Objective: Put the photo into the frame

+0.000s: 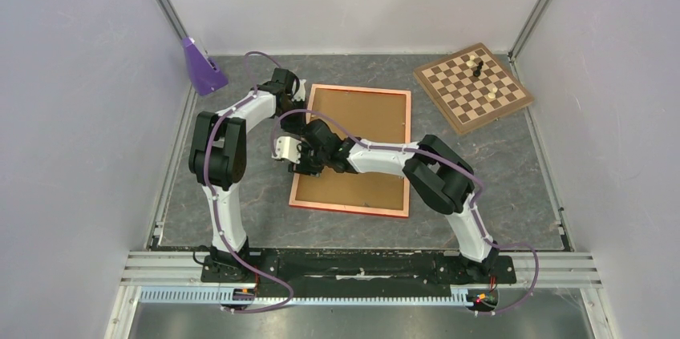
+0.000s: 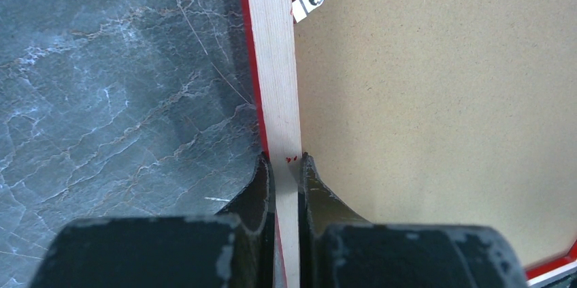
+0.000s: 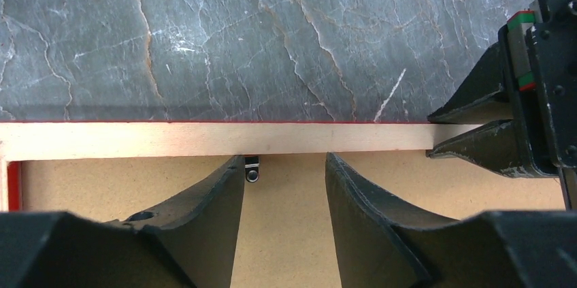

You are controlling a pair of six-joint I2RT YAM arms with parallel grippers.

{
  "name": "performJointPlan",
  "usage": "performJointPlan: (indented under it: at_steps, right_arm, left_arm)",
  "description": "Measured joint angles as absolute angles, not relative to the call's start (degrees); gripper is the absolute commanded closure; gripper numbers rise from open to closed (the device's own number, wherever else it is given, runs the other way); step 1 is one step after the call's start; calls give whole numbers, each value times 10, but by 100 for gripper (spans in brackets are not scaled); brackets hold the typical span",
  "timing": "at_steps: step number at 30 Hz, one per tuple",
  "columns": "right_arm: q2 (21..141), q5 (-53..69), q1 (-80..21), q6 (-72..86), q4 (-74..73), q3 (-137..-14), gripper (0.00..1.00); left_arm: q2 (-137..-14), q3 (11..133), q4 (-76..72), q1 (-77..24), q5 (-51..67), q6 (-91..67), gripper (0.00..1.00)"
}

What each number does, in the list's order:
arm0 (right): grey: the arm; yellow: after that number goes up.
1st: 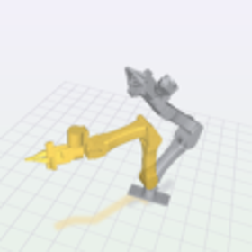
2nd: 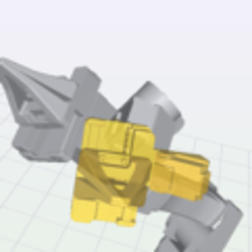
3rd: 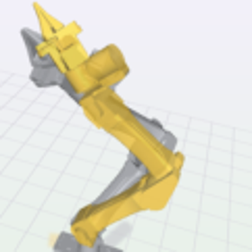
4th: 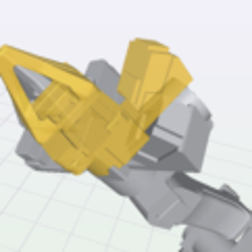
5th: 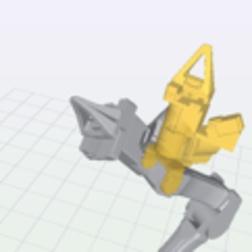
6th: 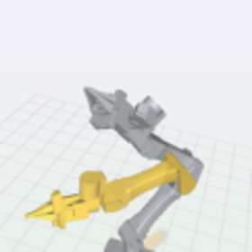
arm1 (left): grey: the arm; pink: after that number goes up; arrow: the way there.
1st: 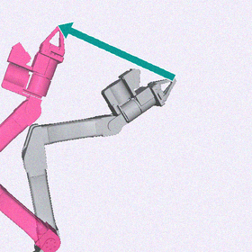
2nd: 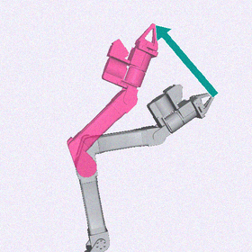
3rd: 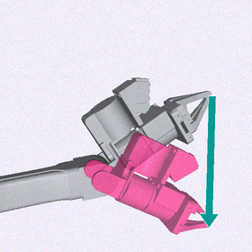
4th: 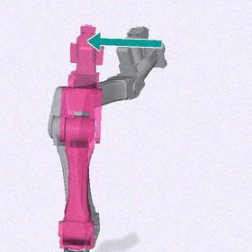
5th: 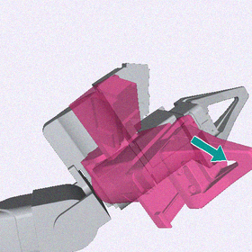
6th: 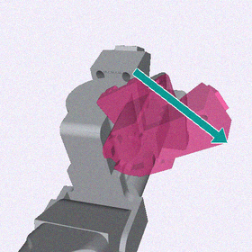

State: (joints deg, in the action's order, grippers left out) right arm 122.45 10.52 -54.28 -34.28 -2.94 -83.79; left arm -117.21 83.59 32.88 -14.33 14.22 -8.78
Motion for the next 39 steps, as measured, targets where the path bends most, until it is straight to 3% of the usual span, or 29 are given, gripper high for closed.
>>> performJointPlan:
  at_steps: [13,26,39]
  right_arm:
    - [1225,67,-548,-324,-25,-838,51]
    - [1219,79,-542,-304,-40,-841,43]
    - [1074,116,-513,-258,-90,-800,41]
  left_arm:
    - [-1172,835,328,-143,143,-88,98]
    - [-1172,835,328,-142,149,-88,98]
    - [-1174,838,330,-142,153,-87,98]
